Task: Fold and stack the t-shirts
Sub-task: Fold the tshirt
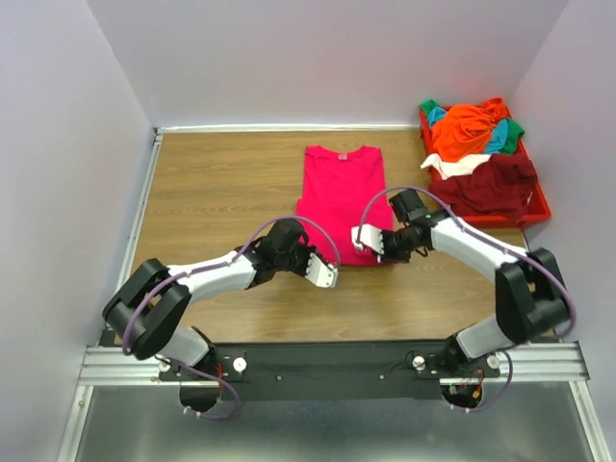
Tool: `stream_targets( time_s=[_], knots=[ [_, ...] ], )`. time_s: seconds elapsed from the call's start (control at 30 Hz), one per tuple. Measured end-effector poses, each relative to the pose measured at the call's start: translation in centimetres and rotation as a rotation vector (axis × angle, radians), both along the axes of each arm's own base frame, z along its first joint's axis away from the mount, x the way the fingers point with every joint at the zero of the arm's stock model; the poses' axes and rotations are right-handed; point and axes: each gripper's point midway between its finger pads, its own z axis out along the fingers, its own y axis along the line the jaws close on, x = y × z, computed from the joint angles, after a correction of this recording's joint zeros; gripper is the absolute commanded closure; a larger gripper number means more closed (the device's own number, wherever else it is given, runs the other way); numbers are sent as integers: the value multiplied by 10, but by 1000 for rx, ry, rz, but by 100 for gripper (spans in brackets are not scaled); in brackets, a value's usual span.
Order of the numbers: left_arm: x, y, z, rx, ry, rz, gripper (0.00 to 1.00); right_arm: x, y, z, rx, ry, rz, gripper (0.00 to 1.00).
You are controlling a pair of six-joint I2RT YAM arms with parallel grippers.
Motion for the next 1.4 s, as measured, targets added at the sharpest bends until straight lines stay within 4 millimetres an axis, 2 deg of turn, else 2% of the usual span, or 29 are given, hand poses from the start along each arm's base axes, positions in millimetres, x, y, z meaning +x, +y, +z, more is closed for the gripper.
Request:
stream_targets(
  time_s=[0.1, 0.17, 0.23, 0.3, 0.4, 0.53, 0.6, 0.63, 0.7, 0.77, 0.87, 0.93, 1.07, 1.1, 1.23, 1.4],
  knots=[
    [-32, -7, 0, -8, 60, -43, 100, -43, -4, 13, 9, 52, 31, 99],
    [-57, -11, 1, -15, 96, -76, 100, -61, -5, 24, 27, 66, 41, 99],
    [-73, -13, 3, -23, 117, -98, 100, -69, -7, 35, 46, 59, 32, 99],
    [-82, -11, 3, -27, 133, -102, 100, -74, -7, 43, 63, 56, 17, 99],
    [-83, -9, 6, -31, 133, -87, 100, -74, -9, 43, 54, 82, -22, 99],
    [-67, -10, 14, -28, 96, -54, 100, -50, -8, 45, 9, 89, -103, 99],
    [-44, -13, 23, -38, 79, -16, 100, -35, -8, 47, -12, 74, -139, 99],
    [-32, -13, 29, -47, 69, 6, 100, -21, -8, 51, -21, 50, -168, 99],
    [5, -11, 45, -71, 28, 64, 100, 0, -9, 58, -30, 20, -212, 99],
    [45, -10, 67, -99, -27, 115, 100, 27, -11, 68, -35, -20, -265, 99],
    [90, -12, 89, -128, -95, 154, 100, 76, -15, 87, -22, -100, -350, 99],
    [121, -18, 104, -151, -146, 170, 100, 107, -21, 98, -16, -146, -413, 99],
    [177, -38, 124, -194, -232, 195, 100, 159, -35, 107, -11, -211, -530, 99],
    [188, -42, 127, -203, -255, 202, 100, 170, -39, 106, -11, -225, -560, 99],
    [228, -55, 117, -211, -315, 238, 100, 202, -53, 92, -23, -239, -660, 99],
    [264, -67, 102, -224, -373, 285, 100, 227, -62, 63, -45, -228, -746, 99]
  ],
)
